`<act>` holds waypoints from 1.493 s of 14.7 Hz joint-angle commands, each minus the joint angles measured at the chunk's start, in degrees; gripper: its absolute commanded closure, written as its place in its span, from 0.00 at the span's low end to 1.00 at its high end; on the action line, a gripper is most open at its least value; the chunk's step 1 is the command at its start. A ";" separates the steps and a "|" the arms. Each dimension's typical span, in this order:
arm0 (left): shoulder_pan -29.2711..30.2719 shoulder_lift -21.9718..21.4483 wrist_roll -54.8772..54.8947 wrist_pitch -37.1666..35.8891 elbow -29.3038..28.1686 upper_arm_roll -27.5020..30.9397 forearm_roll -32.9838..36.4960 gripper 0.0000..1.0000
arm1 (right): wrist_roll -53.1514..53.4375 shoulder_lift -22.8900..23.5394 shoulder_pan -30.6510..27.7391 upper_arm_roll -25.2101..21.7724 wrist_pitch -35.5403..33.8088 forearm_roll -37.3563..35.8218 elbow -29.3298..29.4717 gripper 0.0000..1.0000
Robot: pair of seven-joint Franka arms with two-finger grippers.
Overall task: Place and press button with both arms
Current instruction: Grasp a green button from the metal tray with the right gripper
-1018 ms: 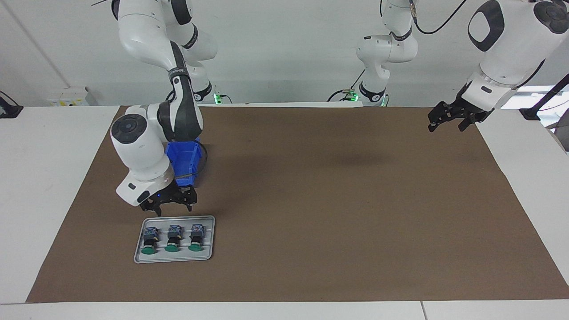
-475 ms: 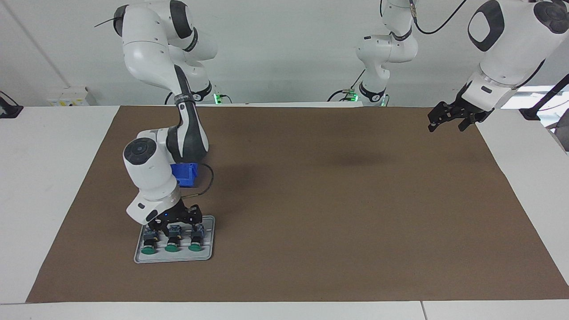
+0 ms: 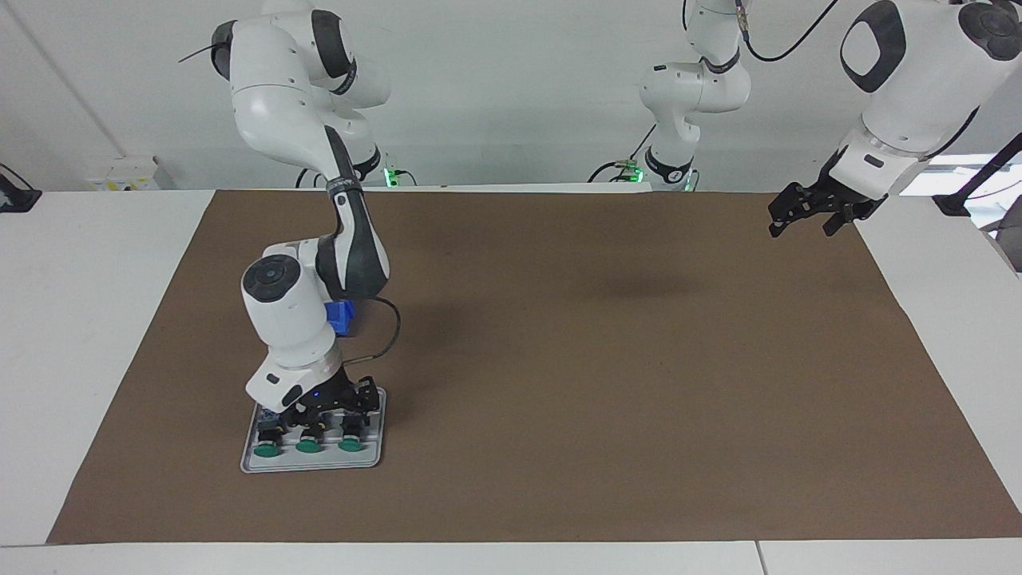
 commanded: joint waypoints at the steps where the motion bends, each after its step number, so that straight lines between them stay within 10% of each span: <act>1: 0.07 -0.52 0.34 0.04 -0.12 -0.06 1.01 0.00 | 1.85 3.13 0.47 0.31 2.64 -1.00 1.48 0.12; 7: 0.07 -0.52 0.34 0.04 -0.12 -0.06 1.01 0.00 | 1.85 3.75 0.73 0.23 2.74 -1.09 1.30 0.18; 22: 0.07 -0.52 0.34 0.04 -0.12 -0.06 1.01 0.00 | 1.50 3.58 0.56 -0.04 -1.38 -0.75 2.44 0.89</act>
